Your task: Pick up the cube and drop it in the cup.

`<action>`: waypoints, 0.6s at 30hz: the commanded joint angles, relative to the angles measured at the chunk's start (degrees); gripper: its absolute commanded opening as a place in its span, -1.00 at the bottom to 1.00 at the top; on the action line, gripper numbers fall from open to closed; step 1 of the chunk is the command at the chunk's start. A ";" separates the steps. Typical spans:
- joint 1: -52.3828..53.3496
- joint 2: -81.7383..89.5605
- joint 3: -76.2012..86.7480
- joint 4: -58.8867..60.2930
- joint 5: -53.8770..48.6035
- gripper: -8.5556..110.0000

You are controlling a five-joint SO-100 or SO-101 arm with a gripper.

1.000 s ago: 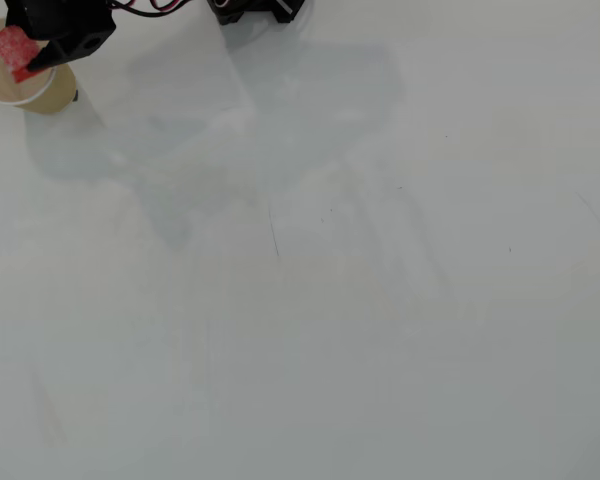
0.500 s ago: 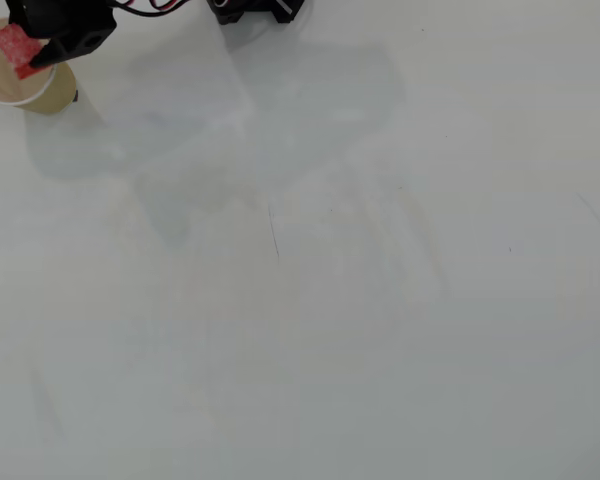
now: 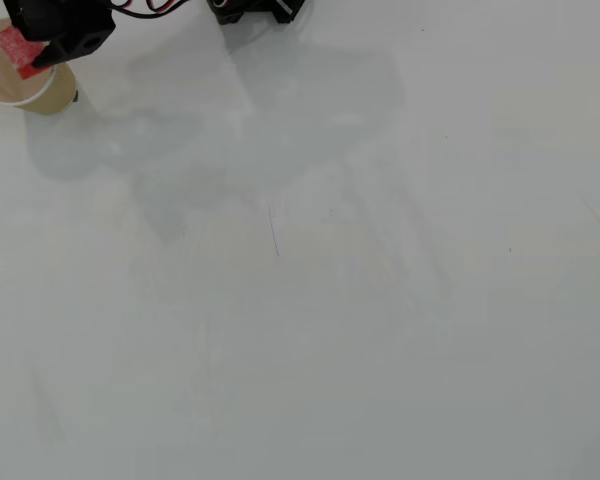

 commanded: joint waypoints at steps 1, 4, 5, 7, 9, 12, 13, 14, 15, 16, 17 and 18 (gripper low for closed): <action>-0.26 0.35 -8.61 -0.53 -0.44 -0.72; -0.88 0.35 -9.05 -0.62 -0.26 -0.72; -0.97 0.35 -9.14 -0.62 -0.26 -0.72; -1.32 0.35 -9.32 -0.79 -0.18 -0.71; -1.49 0.35 -9.49 -0.97 -0.18 -0.65; -1.67 0.35 -9.58 -1.05 -0.18 -0.57; -1.76 0.35 -9.58 -1.05 -0.18 -0.56; -1.76 0.35 -9.58 -0.97 -0.18 -0.54; -1.76 0.35 -9.58 -0.97 -0.18 -0.49; -1.76 0.35 -9.58 -0.88 -0.18 -0.46; -1.85 0.35 -9.58 -0.79 -0.18 -0.43; -1.93 0.35 -9.58 -0.79 -0.18 -0.40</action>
